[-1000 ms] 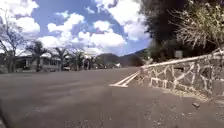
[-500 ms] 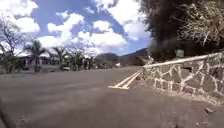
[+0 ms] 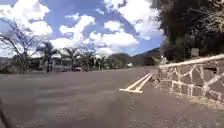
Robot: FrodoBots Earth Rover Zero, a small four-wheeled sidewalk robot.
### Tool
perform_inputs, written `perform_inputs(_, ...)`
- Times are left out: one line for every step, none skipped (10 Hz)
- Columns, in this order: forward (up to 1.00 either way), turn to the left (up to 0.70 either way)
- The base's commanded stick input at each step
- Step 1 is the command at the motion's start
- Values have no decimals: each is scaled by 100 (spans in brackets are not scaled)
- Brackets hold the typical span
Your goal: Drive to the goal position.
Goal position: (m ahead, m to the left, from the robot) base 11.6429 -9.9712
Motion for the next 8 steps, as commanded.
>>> perform_inputs(50, 0)
perform_inputs(50, 0)
perform_inputs(50, 0)
perform_inputs(50, 0)
perform_inputs(50, 0)
perform_inputs(50, 0)
perform_inputs(50, 0)
perform_inputs(50, 0)
